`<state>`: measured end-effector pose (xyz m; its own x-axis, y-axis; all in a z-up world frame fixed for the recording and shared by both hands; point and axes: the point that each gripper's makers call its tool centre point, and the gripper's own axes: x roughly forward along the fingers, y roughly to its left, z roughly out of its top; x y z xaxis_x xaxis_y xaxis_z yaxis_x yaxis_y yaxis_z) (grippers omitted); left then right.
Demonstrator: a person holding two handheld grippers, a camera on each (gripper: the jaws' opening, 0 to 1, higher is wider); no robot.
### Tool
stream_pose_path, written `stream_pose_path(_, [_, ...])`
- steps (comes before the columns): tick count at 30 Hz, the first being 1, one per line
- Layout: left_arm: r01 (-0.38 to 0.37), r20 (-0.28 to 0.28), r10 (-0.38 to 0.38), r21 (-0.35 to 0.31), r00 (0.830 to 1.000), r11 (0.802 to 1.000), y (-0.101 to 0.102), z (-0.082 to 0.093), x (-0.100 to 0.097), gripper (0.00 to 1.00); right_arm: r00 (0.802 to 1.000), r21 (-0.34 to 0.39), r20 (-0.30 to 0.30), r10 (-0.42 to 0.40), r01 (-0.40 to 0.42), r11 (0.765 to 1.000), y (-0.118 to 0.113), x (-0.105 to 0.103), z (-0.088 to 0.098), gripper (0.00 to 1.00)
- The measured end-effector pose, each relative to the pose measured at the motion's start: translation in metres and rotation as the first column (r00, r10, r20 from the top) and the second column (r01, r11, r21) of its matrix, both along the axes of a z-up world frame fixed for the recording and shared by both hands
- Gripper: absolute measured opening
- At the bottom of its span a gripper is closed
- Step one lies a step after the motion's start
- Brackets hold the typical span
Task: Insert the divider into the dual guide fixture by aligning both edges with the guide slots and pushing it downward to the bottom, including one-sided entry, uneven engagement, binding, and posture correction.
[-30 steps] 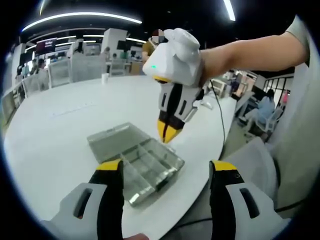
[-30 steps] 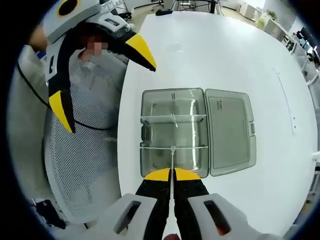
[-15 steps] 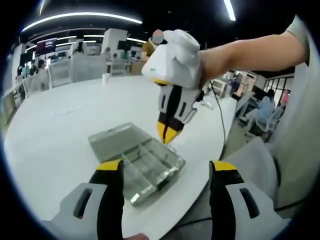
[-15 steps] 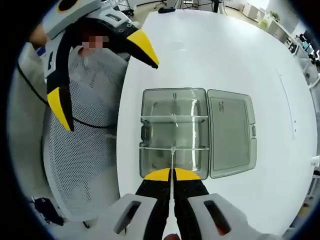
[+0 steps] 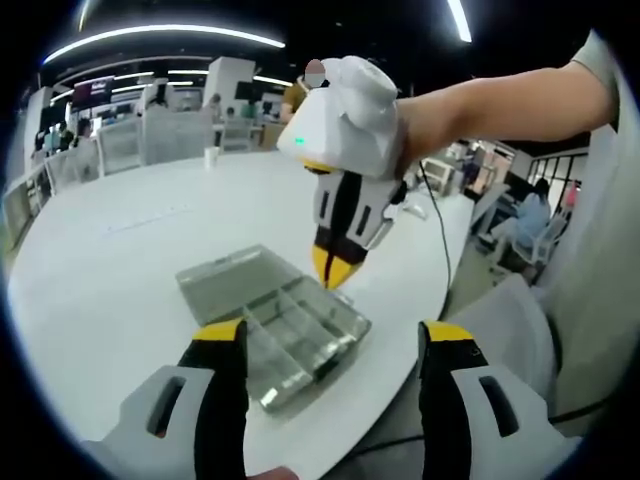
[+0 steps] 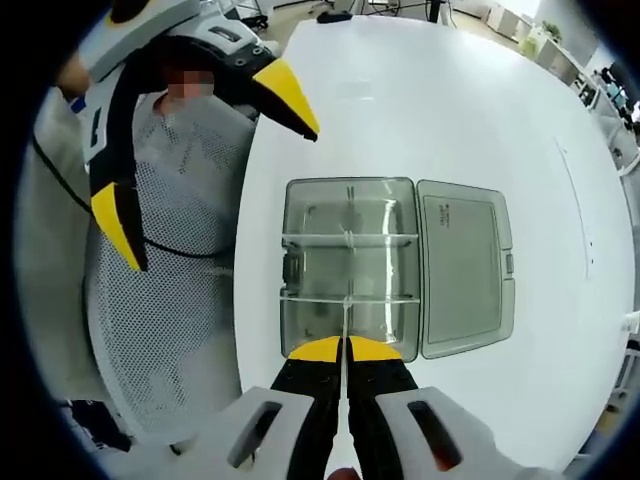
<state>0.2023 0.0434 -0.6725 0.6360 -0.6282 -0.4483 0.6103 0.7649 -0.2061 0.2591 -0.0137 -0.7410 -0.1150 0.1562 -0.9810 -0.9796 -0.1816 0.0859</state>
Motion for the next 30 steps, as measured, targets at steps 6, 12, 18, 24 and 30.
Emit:
stream_pose_path(6, [-0.001,0.0,0.001,0.0,1.0,1.0,0.0001,0.0008,-0.0002,0.68,1.0,0.001,-0.001,-0.001,0.001,1.0,-0.0002,-0.0001,-0.0021,0.0])
stream_pose_path(12, [-0.002,-0.001,0.002,0.001,1.0,1.0,0.0016,-0.0004,0.0004,0.68,1.0,0.001,-0.004,-0.005,0.005,1.0,-0.0008,-0.0002,-0.0048,0.0])
stream_pose_path(18, [-0.002,0.0,0.002,0.002,1.0,1.0,0.0022,-0.0009,0.0013,0.68,1.0,0.006,-0.005,-0.003,0.003,1.0,-0.0006,0.0,-0.0057,0.0])
stream_pose_path(24, [-0.002,-0.001,0.002,0.001,1.0,1.0,0.0019,-0.0011,0.0012,0.68,1.0,0.008,-0.008,-0.007,0.007,1.0,-0.0008,-0.0005,-0.0074,0.0])
stream_pose_path(30, [-0.004,0.0,0.004,0.002,1.0,1.0,0.0028,-0.0009,0.002,0.68,1.0,0.009,-0.005,0.002,-0.002,1.0,-0.0019,0.0009,-0.01,0.0])
